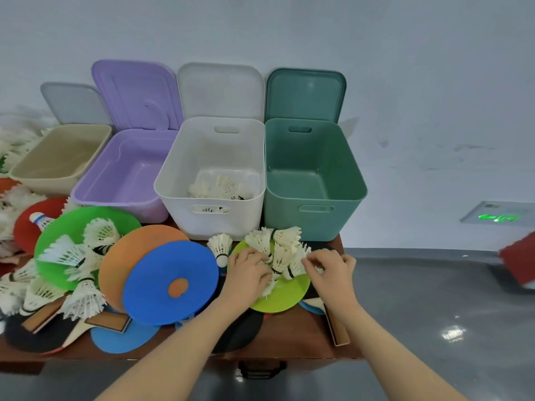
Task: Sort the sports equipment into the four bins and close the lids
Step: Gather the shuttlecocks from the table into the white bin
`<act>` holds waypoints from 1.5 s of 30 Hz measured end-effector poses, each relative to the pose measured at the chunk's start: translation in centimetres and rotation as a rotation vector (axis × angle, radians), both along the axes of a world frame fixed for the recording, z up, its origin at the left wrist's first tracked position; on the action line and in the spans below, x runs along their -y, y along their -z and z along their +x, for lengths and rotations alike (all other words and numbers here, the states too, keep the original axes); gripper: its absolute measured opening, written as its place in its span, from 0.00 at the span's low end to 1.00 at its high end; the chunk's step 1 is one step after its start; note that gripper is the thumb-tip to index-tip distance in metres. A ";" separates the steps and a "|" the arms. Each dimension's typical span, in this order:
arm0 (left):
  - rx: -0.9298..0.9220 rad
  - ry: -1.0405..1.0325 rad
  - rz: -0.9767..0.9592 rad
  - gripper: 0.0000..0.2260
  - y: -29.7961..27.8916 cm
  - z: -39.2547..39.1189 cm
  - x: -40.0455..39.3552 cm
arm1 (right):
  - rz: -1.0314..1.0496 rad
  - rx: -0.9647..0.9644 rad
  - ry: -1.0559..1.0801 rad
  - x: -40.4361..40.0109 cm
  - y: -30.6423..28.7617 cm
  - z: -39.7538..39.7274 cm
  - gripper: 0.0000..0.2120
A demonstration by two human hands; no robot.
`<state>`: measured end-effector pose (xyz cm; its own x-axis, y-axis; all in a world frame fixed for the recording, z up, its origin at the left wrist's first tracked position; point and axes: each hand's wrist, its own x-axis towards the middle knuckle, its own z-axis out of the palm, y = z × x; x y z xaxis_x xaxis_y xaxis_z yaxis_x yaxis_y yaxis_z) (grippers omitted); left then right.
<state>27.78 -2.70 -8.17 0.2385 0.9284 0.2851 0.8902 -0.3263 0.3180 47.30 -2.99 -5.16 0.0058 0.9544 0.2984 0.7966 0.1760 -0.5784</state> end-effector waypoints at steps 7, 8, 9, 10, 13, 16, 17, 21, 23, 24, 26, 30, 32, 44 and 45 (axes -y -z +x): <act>0.229 -0.010 0.315 0.11 -3.7 -0.7 -0.5 | 0.174 -0.063 -0.099 -1.0 -3.0 -0.8 0.08; 0.249 -0.012 0.370 0.11 -4.6 -1.0 -0.8 | 0.200 -0.065 -0.109 -1.3 -3.6 -1.2 0.09; 0.265 -0.016 0.415 0.10 -5.5 -1.3 -1.1 | 0.227 -0.067 -0.116 -1.6 -4.2 -1.5 0.10; 0.279 -0.022 0.454 0.10 -6.5 -1.7 -1.5 | 0.255 -0.071 -0.122 -2.0 -4.8 -1.9 0.10; 0.319 -0.049 0.530 0.10 -9.3 -3.3 -2.9 | 0.336 -0.087 -0.136 -3.3 -6.8 -3.2 0.10; 0.303 -0.104 0.570 0.10 -11.7 -5.3 -4.9 | 0.390 -0.112 -0.140 -5.0 -8.7 -4.9 0.07; 0.290 -0.128 0.570 0.10 -12.4 -6.0 -5.6 | 0.408 -0.118 -0.137 -5.7 -9.3 -5.6 0.06; 0.250 -0.227 0.487 0.12 -14.8 -8.2 -8.0 | 0.431 -0.113 -0.142 -8.6 -11.6 -8.6 0.06; 0.206 -0.251 0.445 0.12 -15.6 -9.0 -9.1 | 0.427 -0.093 -0.147 -10.2 -12.2 -10.1 0.05; 0.187 -0.264 0.423 0.11 -15.9 -9.4 -9.7 | 0.415 -0.085 -0.145 -10.9 -12.4 -10.7 0.04; 0.155 -0.294 0.334 0.07 -16.0 -10.1 -10.7 | 0.329 -0.063 -0.137 -12.2 -12.5 -11.7 0.03; 0.054 -0.316 0.106 0.14 -14.8 -11.3 -11.8 | 0.066 0.039 -0.165 -13.7 -12.1 -12.6 0.11; 0.057 -0.286 0.101 0.14 -14.1 -11.6 -11.4 | 0.051 0.038 -0.194 -13.4 -11.8 -12.3 0.12; 0.159 0.017 0.258 0.14 -9.9 -8.2 -7.2 | 0.165 -0.100 -0.162 -6.5 -7.0 -7.0 0.02; 0.156 0.044 0.266 0.13 -9.4 -7.7 -6.6 | 0.151 -0.094 -0.149 -6.0 -6.2 -6.4 0.02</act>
<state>20.09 3.91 1.24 0.2107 0.8063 0.5527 0.8207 -0.4530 0.3480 40.86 3.04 1.04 -0.0976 0.8915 0.4424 0.6990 0.3778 -0.6072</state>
